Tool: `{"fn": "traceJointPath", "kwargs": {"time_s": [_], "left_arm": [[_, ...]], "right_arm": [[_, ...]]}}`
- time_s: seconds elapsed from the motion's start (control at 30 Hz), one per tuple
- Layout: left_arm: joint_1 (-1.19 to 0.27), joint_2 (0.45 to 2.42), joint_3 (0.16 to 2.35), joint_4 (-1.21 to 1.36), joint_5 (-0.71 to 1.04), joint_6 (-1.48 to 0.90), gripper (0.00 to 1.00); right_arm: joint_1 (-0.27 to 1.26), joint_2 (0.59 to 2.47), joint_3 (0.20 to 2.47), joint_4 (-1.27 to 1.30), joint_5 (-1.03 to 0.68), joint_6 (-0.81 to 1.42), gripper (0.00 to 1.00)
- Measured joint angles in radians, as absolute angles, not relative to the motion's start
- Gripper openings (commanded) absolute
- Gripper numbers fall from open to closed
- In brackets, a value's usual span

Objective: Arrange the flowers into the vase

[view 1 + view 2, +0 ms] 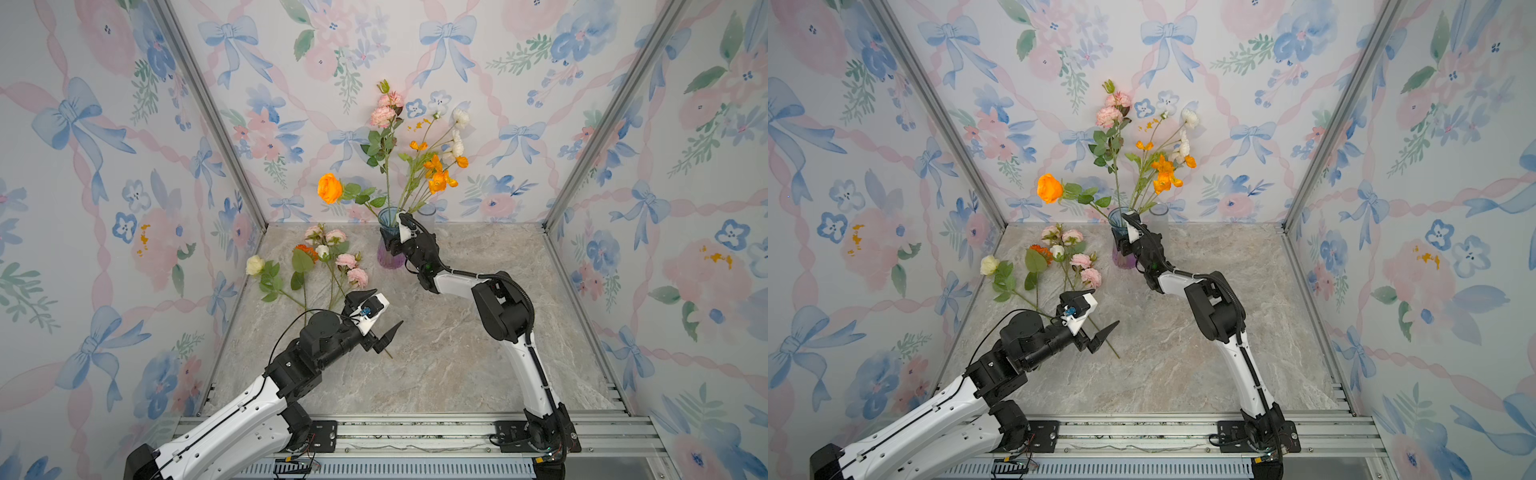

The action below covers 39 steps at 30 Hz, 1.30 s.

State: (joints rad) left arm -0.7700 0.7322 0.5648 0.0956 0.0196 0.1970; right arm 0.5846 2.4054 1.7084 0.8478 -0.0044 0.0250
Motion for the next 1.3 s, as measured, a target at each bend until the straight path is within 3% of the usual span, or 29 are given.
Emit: {"fn": "traceJointPath", "kwargs": {"time_s": [0.27, 0.47, 0.57, 1.3], "left_arm": [[-0.769, 0.729, 0.565, 0.099, 0.020, 0.197, 0.98], [-0.762, 0.730, 0.565, 0.099, 0.020, 0.197, 0.98], [-0.759, 0.730, 0.565, 0.100, 0.021, 0.197, 0.98], [-0.732, 0.717, 0.565, 0.100, 0.036, 0.184, 0.98]], "right_arm": [[0.586, 2.405, 1.703, 0.857, 0.005, 0.026, 0.82], [0.590, 2.394, 1.673, 0.947, 0.015, 0.007, 0.96], [0.590, 2.372, 1.637, 0.966, 0.015, -0.006, 1.00], [0.587, 2.108, 1.173, 1.015, -0.023, -0.008, 0.97]]}}
